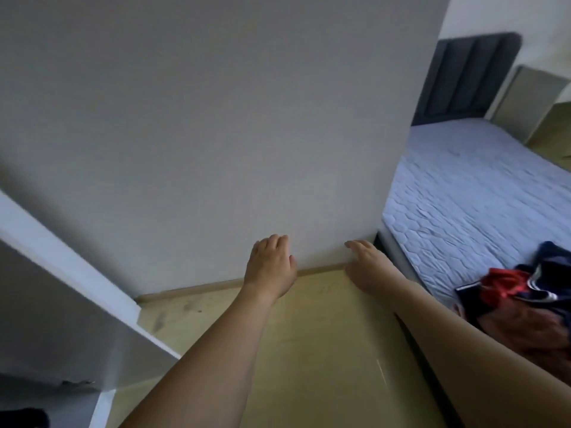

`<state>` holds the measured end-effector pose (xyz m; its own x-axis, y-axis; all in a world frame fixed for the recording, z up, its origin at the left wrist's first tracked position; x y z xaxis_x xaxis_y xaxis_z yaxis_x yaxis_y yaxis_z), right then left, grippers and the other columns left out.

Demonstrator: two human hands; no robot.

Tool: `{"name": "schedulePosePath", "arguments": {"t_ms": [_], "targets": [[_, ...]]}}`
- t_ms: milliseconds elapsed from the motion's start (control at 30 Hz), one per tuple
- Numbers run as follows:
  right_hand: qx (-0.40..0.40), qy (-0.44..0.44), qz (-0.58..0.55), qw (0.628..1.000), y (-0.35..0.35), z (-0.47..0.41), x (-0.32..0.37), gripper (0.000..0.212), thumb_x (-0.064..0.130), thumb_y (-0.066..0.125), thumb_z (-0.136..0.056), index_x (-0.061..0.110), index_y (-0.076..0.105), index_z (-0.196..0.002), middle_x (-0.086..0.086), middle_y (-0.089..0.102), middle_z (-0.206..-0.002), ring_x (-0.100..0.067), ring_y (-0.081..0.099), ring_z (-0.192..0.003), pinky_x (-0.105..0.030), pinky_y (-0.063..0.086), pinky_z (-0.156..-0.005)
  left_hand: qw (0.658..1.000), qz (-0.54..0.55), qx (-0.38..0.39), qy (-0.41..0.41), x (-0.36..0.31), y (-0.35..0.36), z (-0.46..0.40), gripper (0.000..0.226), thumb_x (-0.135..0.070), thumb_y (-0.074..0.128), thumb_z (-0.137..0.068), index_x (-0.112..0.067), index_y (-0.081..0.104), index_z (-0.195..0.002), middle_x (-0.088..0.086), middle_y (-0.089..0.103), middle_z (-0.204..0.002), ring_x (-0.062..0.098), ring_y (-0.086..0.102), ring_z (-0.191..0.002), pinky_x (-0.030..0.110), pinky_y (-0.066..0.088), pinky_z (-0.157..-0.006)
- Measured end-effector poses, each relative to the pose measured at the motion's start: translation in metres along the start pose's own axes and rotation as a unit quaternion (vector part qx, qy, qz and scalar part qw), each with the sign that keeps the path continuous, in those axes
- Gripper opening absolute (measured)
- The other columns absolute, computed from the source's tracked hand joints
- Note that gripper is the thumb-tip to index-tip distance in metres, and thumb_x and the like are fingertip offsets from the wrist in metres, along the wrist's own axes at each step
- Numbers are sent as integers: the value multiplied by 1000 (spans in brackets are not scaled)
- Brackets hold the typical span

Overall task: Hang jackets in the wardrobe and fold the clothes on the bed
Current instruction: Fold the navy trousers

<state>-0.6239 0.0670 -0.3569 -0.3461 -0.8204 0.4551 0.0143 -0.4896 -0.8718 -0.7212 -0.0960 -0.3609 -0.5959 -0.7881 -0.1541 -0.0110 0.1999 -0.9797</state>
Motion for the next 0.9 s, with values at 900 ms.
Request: {"name": "schedulePosePath", "arguments": {"t_ms": [900], "targets": [[-29,202,-83,975,-265,50,-724,58,13,50,-92,9,34,-148,-8,32,-155,-22,28,-143,-31,24,-114,970,162,176,-41,-639,241,-213,40,-25,43,-97,-7,53,-132,16,54,-134,32,49,-125,37,39,-104]]}}
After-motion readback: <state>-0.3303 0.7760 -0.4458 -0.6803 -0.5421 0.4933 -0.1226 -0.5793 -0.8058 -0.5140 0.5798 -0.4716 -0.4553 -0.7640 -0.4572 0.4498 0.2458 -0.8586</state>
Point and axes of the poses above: each hand's wrist, its own z-axis away from the middle knuckle, its own y-axis out of the palm, x = y × z, the point moved 9 cm from there along -z, towards the middle knuckle
